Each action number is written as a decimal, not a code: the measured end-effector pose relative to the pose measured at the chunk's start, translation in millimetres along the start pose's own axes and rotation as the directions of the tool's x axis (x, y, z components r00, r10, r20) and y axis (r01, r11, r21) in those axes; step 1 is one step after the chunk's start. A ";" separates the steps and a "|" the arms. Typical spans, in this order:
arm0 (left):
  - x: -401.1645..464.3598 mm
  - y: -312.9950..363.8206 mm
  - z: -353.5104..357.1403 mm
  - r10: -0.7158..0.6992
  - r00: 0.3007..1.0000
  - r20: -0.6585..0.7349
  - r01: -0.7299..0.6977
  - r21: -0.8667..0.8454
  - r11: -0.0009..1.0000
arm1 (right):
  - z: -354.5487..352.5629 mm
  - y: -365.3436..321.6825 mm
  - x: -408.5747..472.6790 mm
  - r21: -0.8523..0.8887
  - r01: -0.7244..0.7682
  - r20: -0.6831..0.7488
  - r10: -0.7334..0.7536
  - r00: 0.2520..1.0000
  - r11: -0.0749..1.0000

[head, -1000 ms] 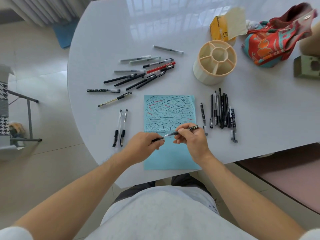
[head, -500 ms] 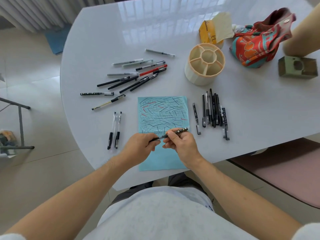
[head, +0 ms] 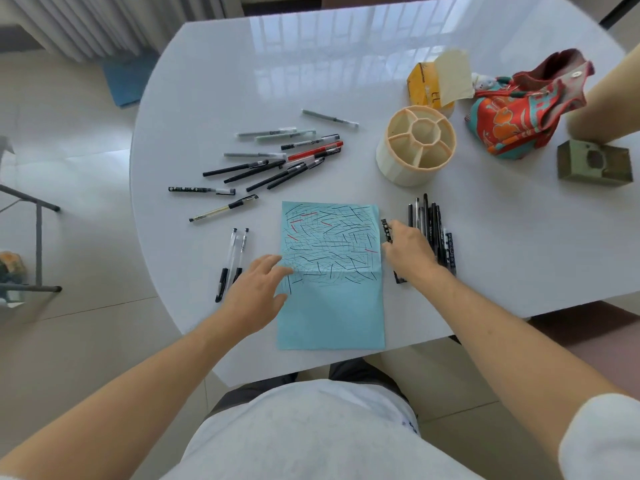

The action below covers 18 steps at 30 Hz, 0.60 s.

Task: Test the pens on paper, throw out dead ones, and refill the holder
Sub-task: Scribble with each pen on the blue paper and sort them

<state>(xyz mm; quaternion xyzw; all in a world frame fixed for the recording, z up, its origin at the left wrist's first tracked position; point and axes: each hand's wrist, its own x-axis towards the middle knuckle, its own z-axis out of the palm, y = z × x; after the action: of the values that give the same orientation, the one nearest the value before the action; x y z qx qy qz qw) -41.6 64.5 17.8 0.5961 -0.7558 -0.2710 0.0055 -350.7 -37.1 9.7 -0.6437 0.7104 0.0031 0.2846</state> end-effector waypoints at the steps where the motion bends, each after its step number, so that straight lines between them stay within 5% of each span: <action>1: -2.0 -4.3 2.5 0.004 1.000 0.018 -0.004 0.020 1.000 | 0.6 2.0 -0.7 -0.059 -0.002 -0.012 0.001 1.000 0.998; 6: -8.9 -14.1 12.3 0.047 0.998 0.047 -0.051 0.080 0.995 | -3.9 -24.3 2.5 -0.189 0.023 -0.079 -0.039 0.996 0.982; 14: -12.2 -22.5 17.3 0.016 0.997 0.076 -0.018 0.034 0.999 | 44.4 -198.2 39.5 -0.013 0.547 0.036 -0.546 0.837 0.837; 18: -12.1 -22.8 15.0 0.007 0.998 0.065 -0.005 -0.037 0.999 | 79.0 -254.8 57.0 -0.190 0.639 0.140 -0.624 0.769 0.745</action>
<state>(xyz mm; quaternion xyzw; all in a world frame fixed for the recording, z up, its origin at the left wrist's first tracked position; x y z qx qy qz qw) -22.5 78.3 -0.6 0.5845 -0.7522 -0.3042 -0.0074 -86.2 -103.5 12.4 -0.8736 0.4354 0.0093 0.2171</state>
